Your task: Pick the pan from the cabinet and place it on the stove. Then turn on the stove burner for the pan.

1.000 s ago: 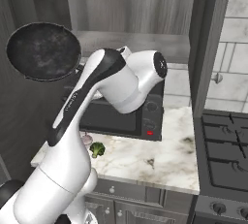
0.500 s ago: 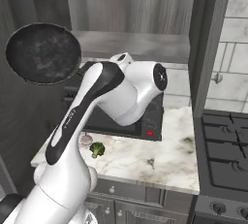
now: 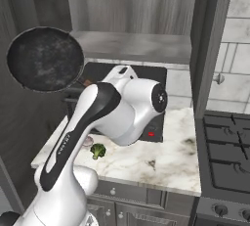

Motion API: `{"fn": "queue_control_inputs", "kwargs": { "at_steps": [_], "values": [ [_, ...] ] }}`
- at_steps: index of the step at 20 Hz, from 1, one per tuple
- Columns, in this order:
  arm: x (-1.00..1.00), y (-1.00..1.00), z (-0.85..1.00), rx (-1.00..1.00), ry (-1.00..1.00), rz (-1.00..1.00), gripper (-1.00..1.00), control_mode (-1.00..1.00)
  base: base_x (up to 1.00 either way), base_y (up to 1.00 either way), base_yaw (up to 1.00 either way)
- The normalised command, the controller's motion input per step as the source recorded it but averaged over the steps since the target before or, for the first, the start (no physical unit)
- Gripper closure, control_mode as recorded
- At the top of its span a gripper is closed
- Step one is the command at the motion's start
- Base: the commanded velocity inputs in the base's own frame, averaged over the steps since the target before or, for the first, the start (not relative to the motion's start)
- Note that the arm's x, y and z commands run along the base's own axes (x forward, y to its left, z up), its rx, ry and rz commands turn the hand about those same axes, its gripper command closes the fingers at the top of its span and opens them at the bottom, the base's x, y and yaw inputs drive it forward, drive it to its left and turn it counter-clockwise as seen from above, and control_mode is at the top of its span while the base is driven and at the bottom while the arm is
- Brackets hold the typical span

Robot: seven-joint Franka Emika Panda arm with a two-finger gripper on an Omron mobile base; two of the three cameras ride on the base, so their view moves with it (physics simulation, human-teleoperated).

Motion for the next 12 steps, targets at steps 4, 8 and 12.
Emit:
{"fn": "queue_control_inputs", "kwargs": {
  "at_steps": [4, 8, 12],
  "values": [
    [0.00, 0.00, 0.00, 0.00, 0.00, 0.00, 1.00, 1.00, -0.57, -0.14, -0.02],
    [0.00, 0.00, 0.00, 0.00, 0.00, 0.00, 1.00, 1.00, -0.69, -0.28, -0.03],
    [0.00, 0.00, 0.00, 0.00, 0.00, 0.00, 1.00, 1.00, -0.53, -0.39, -0.02]
  ]
}}
